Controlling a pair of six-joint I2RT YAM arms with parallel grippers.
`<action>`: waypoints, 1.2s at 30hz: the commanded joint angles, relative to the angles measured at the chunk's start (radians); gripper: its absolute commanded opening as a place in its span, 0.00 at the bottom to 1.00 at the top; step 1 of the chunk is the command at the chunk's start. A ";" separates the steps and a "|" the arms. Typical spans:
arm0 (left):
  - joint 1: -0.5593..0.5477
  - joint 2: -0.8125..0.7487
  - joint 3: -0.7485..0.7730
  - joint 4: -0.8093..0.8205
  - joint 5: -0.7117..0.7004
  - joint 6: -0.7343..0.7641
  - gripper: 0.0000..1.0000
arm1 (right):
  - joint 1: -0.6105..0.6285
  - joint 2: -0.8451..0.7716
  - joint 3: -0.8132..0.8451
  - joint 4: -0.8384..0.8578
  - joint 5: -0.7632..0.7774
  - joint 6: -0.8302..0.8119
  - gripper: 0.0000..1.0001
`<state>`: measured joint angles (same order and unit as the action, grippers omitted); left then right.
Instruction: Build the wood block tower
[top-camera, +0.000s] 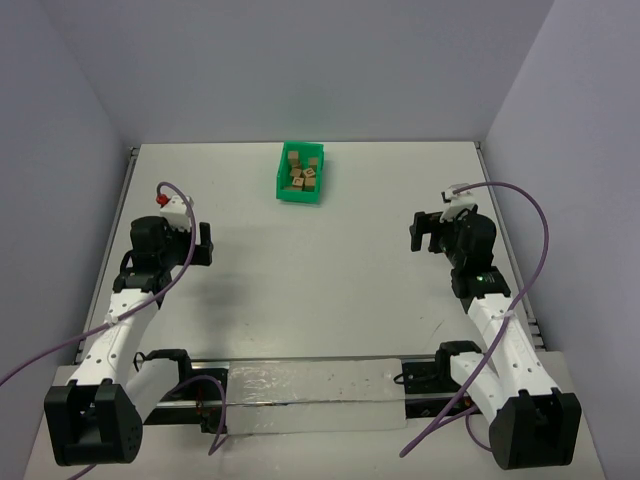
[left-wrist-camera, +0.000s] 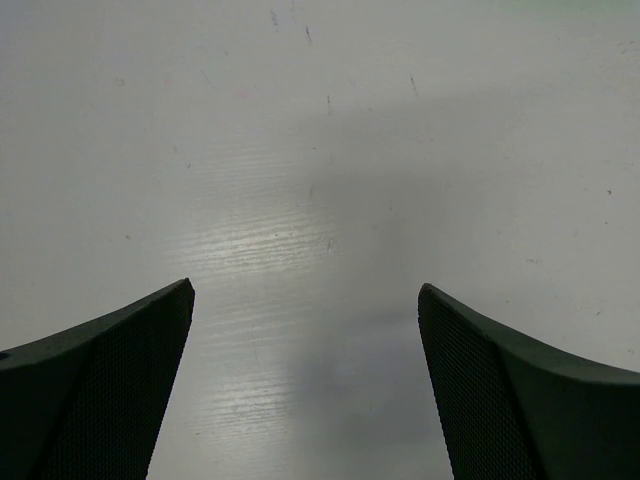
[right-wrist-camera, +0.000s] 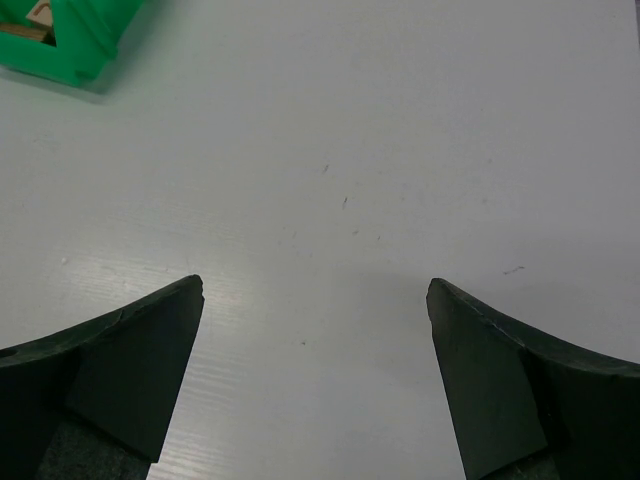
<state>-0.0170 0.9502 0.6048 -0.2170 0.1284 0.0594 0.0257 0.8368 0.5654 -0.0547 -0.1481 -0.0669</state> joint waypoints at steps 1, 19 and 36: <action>0.005 -0.001 0.049 0.064 -0.030 -0.031 0.99 | 0.006 0.002 0.054 0.007 0.009 0.016 1.00; -0.222 0.258 0.329 0.118 -0.247 -0.046 0.93 | 0.006 0.076 0.073 -0.012 0.016 0.005 1.00; -0.338 0.972 1.025 -0.035 -0.272 -0.310 0.80 | 0.006 0.146 0.075 -0.015 0.047 -0.012 1.00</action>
<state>-0.3471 1.8180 1.5198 -0.2204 -0.1588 -0.1774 0.0261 0.9651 0.5896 -0.0785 -0.1209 -0.0734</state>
